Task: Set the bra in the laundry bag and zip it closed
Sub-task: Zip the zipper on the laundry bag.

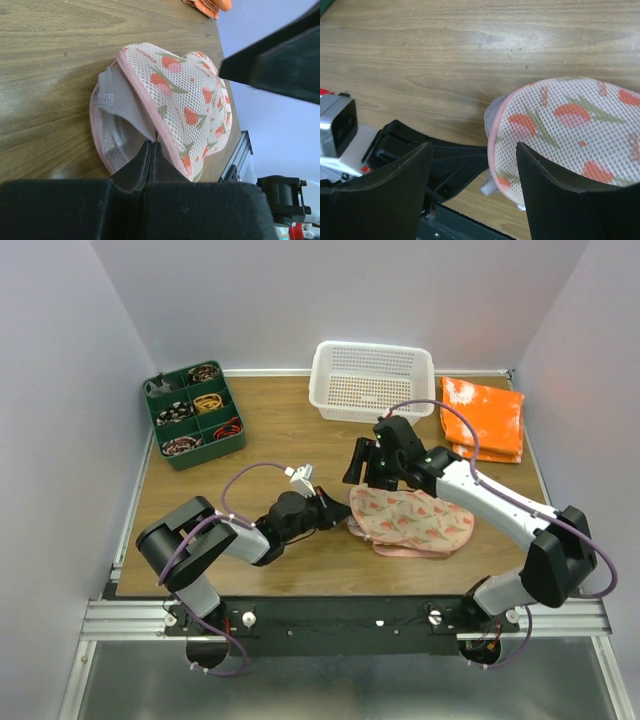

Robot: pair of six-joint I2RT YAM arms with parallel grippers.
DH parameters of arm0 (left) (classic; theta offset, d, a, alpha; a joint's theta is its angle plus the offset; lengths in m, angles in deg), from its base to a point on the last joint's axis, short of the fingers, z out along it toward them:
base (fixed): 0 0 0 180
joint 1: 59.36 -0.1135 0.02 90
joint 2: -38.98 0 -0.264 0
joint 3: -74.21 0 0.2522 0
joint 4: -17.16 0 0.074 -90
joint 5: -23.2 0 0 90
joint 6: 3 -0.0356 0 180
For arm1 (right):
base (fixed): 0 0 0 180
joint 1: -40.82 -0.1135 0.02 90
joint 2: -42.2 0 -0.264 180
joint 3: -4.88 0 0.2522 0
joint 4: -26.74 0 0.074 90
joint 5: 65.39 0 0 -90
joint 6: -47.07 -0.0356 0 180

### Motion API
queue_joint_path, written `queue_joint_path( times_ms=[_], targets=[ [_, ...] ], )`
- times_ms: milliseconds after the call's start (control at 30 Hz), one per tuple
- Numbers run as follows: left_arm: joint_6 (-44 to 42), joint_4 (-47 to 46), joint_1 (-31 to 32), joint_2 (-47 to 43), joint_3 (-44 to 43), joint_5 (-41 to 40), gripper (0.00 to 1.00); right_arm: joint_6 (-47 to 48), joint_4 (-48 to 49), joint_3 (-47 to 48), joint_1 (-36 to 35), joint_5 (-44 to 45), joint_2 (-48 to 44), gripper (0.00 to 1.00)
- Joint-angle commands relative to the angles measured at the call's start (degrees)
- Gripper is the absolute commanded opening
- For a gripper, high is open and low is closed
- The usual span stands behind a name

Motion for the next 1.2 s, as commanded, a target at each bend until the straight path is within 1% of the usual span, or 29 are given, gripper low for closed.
queue_joint_path(
  times_ms=[0, 33, 167, 433, 800, 867, 900, 933, 1100, 1167],
  targets=[
    [-0.8, -1.3, 0.4, 0.8, -1.5, 1.0, 0.00, 6.0, -7.1, 4.8, -0.2, -0.3, 6.2, 0.75],
    [-0.8, -1.3, 0.4, 0.8, -1.5, 1.0, 0.00, 6.2, -8.4, 5.5, -0.3, 2.4, 7.1, 0.75],
    [-1.0, -1.3, 0.4, 0.9, -1.7, 1.0, 0.00, 7.4, -14.5, 8.7, -0.7, 6.5, 10.0, 0.75],
    [-0.8, -1.9, 0.4, 1.0, -1.5, 0.7, 0.00, 8.7, -18.6, 12.8, -3.5, 8.1, 13.6, 0.73],
    [-0.9, -2.0, 0.4, 0.7, -1.3, 0.6, 0.00, 7.9, -21.7, 14.2, -6.2, 12.2, 16.9, 0.72],
    [-0.9, -2.2, 0.4, 0.7, -1.3, 0.7, 0.00, 8.0, -21.6, 14.2, -6.8, 12.8, 17.3, 0.69],
    [-0.9, -2.2, 0.4, 0.7, -1.3, 0.6, 0.00, 8.0, -21.7, 14.5, -6.9, 13.1, 17.6, 0.66],
    [-0.9, -2.2, 0.4, 0.7, -1.2, 0.5, 0.00, 7.8, -21.9, 14.7, -7.1, 13.7, 18.1, 0.58],
    [-0.9, -2.1, 0.4, 0.4, -1.1, 0.4, 0.00, 7.9, -22.3, 15.1, -7.5, 14.3, 18.9, 0.46],
    [-0.9, -2.1, 0.4, 0.5, -1.1, 0.4, 0.00, 7.9, -21.8, 15.6, -7.7, 14.3, 18.5, 0.39]
  ],
)
